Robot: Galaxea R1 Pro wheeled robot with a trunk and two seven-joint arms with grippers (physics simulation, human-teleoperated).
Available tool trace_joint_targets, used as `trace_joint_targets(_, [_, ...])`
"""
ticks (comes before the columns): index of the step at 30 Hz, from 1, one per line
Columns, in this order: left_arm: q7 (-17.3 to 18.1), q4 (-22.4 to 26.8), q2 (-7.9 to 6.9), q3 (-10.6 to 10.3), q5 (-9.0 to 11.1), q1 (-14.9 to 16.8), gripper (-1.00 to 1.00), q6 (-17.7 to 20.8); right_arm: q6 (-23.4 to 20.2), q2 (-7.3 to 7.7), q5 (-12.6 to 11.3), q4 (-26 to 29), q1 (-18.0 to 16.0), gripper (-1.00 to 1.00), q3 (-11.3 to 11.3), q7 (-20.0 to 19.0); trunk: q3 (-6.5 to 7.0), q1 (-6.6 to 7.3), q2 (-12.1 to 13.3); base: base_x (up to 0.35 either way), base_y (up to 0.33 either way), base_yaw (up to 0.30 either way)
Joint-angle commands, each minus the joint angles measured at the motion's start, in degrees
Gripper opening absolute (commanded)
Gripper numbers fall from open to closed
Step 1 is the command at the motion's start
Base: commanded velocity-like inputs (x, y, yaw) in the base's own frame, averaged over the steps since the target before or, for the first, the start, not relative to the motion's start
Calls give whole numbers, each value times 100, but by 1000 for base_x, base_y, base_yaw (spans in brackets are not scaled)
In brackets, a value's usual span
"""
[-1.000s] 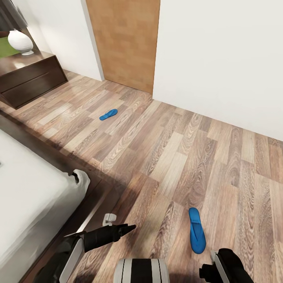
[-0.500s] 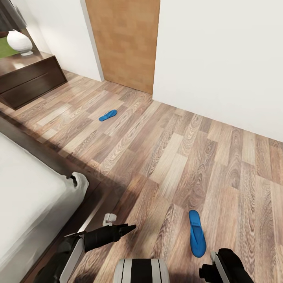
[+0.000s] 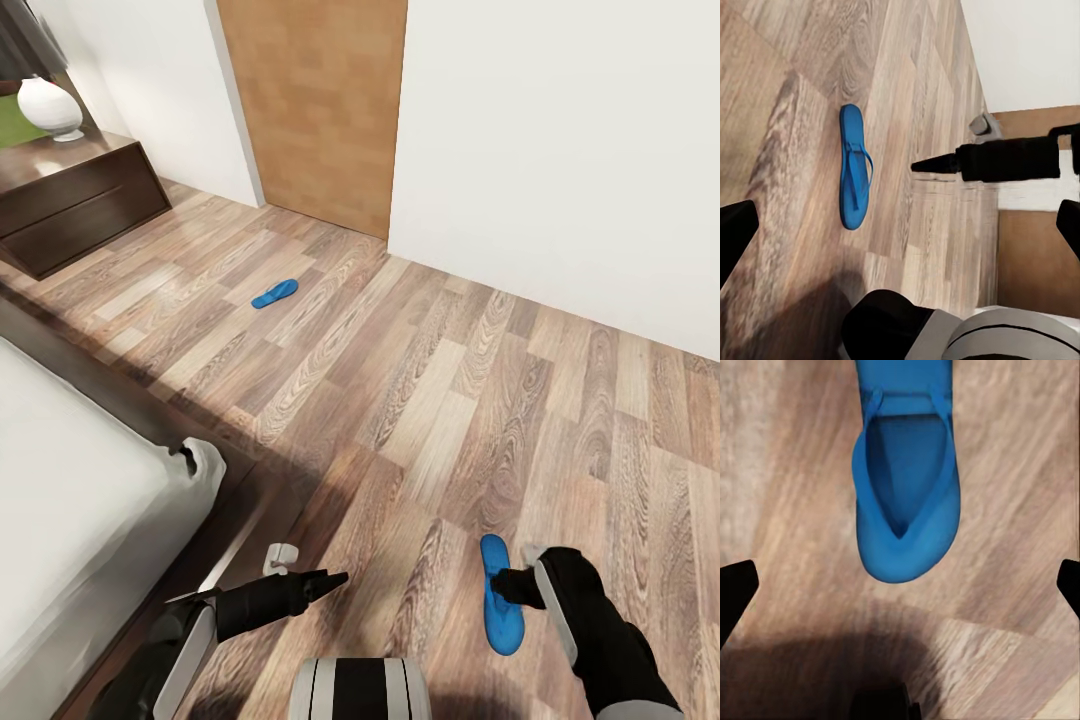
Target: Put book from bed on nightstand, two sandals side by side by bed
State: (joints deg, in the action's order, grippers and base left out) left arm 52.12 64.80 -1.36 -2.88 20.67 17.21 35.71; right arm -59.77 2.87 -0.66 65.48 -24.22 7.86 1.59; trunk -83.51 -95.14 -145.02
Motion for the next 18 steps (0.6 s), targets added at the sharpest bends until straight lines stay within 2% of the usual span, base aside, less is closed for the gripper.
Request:
trace_joint_targets(1, [-9,1,-5,-10,42,2,100,42,-23,-1,-7,5,-60,100,-1,17,-4,1,-1,0,0,0])
trace_joint_targets(2, [-9,0,-5,-10,43,2,100,42,-23,-2,-6,6,-115,100,-1,17,-4,1,-1,0,0,0])
trace_joint_targets(3, [-9,-1,-5,-10,43,2,100,42,-23,-10,-7,4,-331,100,-3,17,-4,1,-1,0,0,0])
trace_joint_targets(9, [-9,-2,-5,-10,43,2,100,42,8,-8,-17,-45,-549,100,-4,7,-4,1,-1,0,0,0])
trace_joint_targets(12, [-9,0,-5,-10,43,2,100,42,743,-17,-32,-220,-568,100,-4,0,-4,1,-1,0,0,0])
trace_joint_targets(13, [-9,2,-5,-10,43,2,100,42,1370,-16,-31,-501,-571,100,-4,-9,-4,1,-1,0,0,0])
trace_joint_targets(14, [-9,2,-5,-10,43,2,100,42,1724,-16,-31,-742,-573,100,-4,-14,-4,1,-1,0,0,0])
trace_joint_targets(18, [-9,3,-5,-10,43,2,100,42,2192,-15,-25,-1332,-574,100,-4,-18,-4,1,-1,0,0,0])
